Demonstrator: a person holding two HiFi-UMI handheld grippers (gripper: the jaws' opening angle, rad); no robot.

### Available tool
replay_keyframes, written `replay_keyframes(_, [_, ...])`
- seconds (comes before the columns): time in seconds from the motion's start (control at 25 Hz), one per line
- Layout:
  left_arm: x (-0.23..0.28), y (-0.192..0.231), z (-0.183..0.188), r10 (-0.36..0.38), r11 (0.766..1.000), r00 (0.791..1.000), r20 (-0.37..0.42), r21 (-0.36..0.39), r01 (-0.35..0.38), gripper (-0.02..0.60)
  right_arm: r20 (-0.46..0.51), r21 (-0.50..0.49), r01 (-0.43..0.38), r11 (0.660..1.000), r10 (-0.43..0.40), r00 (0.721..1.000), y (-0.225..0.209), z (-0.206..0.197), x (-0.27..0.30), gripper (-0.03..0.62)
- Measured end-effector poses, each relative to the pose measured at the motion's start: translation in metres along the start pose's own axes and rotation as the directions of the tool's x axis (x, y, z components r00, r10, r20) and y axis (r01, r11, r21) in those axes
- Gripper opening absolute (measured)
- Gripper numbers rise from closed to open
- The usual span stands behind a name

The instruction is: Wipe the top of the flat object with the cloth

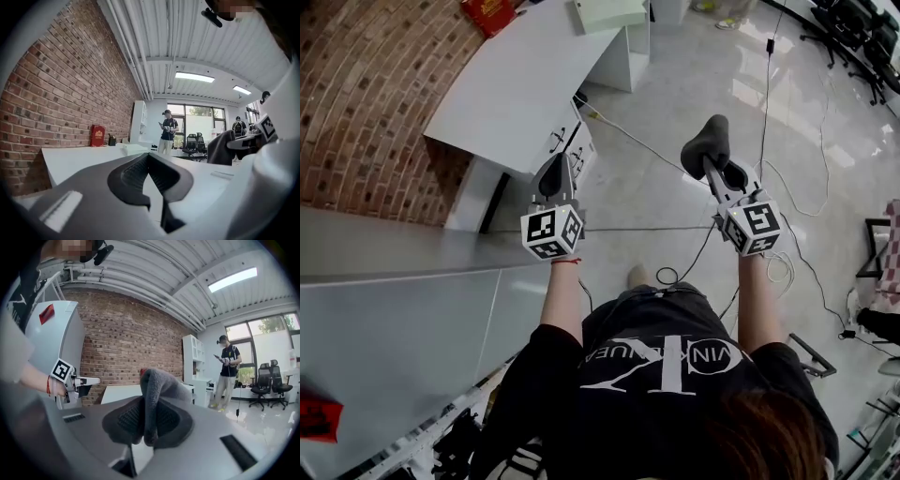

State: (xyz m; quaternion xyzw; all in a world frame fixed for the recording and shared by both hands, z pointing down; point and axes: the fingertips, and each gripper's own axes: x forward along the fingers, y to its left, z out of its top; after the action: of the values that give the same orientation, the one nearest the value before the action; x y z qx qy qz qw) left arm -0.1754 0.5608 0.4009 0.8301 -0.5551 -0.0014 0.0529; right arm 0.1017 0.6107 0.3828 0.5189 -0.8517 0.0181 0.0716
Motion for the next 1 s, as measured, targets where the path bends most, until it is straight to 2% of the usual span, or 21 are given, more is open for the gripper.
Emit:
replay_keyframes(0.4, [0.027,0.013,0.009,-0.013,1.000,1.000,0.026,-0.011,0.013,0.012,0.023,-0.037,-0.005,0.999,0.006,1.000,-0.008,0.012,0.022,0.051])
replay_keyframes(0.6, [0.050,0.016,0.016,-0.030,1.000,0.999,0.036,0.000,0.030,0.012,0.042,0.009,0.028,1.000,-0.028,0.999,-0.030,0.015,0.040,0.051])
replay_keyframes(1.0, [0.128,0.048,0.020,-0.006,1.000,0.999,0.036,0.000,0.006,0.012,0.043,0.009,-0.014,1.000,0.013,0.999,-0.078,0.018,0.126,0.051])
